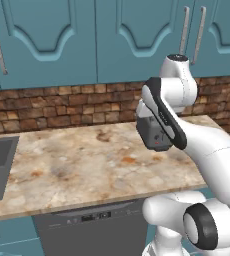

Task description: Navigate to the toaster oven.

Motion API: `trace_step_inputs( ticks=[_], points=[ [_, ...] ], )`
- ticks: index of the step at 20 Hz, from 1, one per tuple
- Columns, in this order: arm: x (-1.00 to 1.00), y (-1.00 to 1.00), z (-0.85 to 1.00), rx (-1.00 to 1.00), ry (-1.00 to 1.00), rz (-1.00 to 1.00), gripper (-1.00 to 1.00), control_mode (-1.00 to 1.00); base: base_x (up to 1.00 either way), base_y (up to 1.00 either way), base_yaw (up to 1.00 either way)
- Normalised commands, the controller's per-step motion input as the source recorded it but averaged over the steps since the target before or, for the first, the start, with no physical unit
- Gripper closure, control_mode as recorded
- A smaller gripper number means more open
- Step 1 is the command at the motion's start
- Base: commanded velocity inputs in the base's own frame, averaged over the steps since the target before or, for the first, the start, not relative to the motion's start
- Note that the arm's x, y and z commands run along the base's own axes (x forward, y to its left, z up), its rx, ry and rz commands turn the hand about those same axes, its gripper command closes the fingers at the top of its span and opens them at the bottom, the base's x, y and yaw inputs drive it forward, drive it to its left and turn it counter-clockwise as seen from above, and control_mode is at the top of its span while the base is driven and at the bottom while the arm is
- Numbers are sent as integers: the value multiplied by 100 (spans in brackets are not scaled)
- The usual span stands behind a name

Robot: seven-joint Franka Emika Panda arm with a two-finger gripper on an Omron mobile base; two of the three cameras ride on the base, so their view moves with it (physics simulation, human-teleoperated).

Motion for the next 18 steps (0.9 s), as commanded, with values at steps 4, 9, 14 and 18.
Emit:
trace_step_inputs(
  ticks=[4,9,14,18],
  points=[
    [-41,-3,-2,0,0,0,-100,-100,0,0,0],
    [-89,-2,-33,0,0,0,-100,-100,0,0,0],
    [-78,-1,-47,0,0,0,-100,-100,0,0,0],
    [-52,0,-53,-1,0,0,-100,-100,0,0,0]
  ],
)
